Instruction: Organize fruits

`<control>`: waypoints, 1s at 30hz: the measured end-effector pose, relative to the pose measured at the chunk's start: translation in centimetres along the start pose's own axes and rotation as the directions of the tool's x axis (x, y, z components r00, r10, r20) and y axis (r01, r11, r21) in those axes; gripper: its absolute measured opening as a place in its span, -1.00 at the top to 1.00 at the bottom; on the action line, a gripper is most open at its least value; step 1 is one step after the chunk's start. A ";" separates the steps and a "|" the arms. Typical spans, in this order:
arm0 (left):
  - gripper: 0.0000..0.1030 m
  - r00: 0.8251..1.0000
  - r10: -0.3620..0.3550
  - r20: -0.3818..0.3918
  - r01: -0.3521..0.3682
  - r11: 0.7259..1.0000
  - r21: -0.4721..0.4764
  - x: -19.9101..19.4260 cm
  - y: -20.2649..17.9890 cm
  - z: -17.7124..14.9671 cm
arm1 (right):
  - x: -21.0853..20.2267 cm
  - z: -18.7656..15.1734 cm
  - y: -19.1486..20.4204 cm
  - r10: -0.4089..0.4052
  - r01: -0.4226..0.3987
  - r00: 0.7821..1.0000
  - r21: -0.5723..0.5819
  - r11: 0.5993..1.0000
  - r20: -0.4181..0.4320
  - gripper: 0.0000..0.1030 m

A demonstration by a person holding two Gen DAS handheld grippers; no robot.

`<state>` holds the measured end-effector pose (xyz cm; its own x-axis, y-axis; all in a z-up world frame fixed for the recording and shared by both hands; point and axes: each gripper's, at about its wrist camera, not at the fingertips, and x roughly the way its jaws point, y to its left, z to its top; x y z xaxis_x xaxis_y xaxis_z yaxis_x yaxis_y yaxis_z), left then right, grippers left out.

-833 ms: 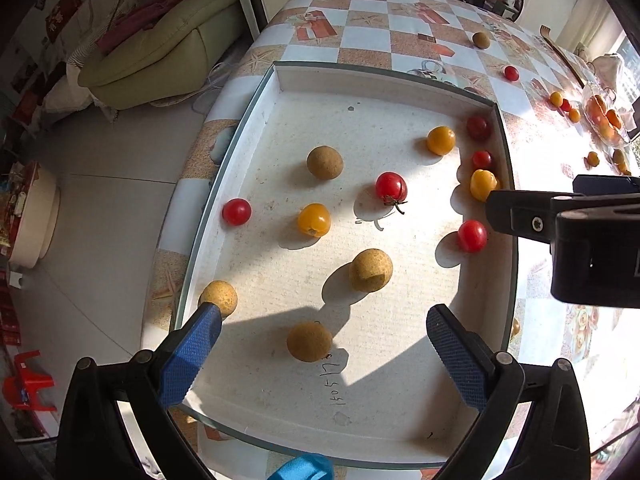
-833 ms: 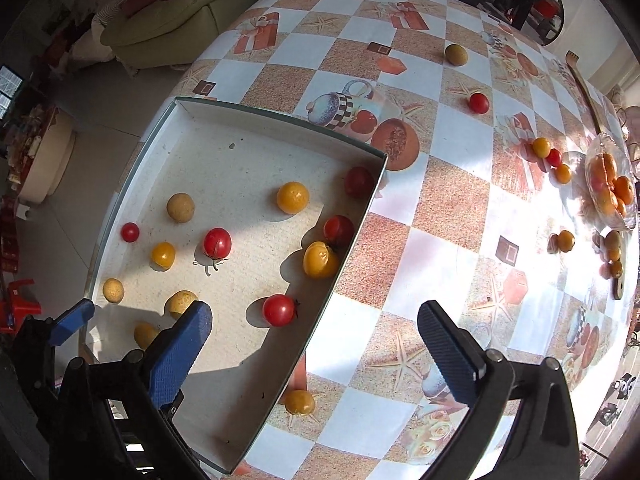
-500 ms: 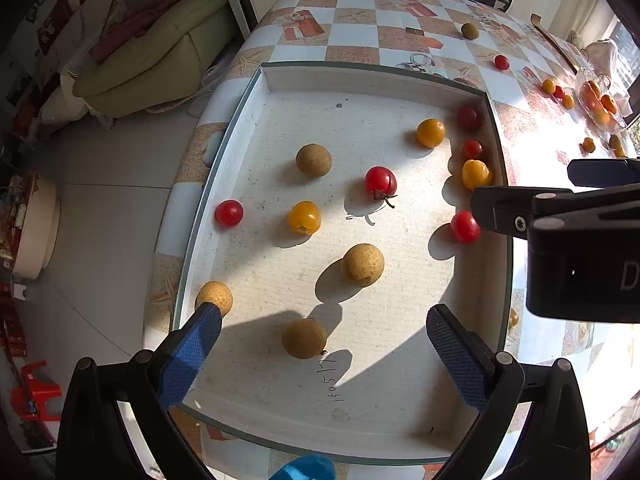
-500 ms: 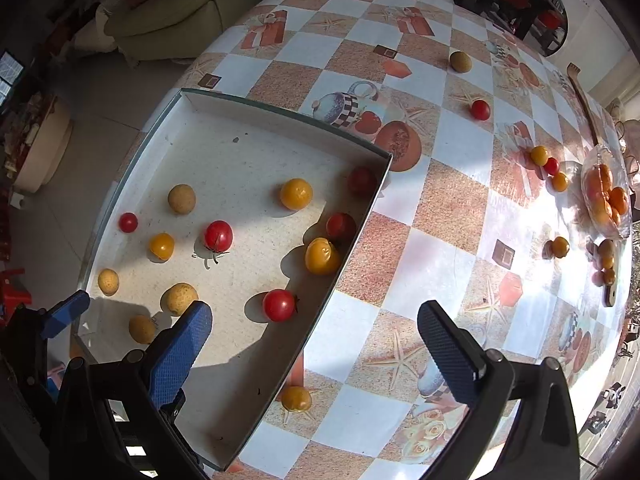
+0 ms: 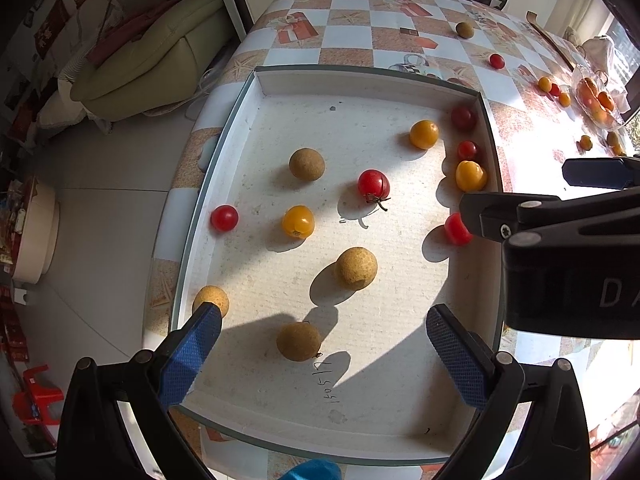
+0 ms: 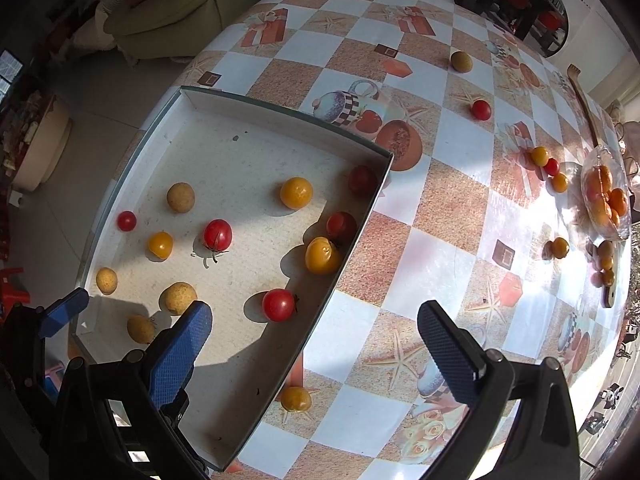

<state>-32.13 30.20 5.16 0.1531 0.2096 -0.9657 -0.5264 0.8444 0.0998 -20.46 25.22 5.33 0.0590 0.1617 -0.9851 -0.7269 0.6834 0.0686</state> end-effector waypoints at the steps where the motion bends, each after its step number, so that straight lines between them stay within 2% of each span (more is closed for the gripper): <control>1: -1.00 1.000 0.000 0.000 0.000 1.000 0.000 0.0 0.0 0.0 | 0.0 0.0 0.0 -0.001 0.001 1.000 -0.001 1.000 0.001 -0.99; 30: -1.00 1.000 -0.006 0.001 0.006 1.000 0.007 0.0 0.0 -0.3 | -0.4 -0.5 0.4 -0.006 0.006 1.000 -0.006 1.000 0.005 -0.99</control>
<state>-32.42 30.08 5.13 0.1575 0.2052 -0.9660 -0.5193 0.8492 0.0957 -21.10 25.06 5.67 0.0662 0.1612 -0.9847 -0.7306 0.6800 0.0621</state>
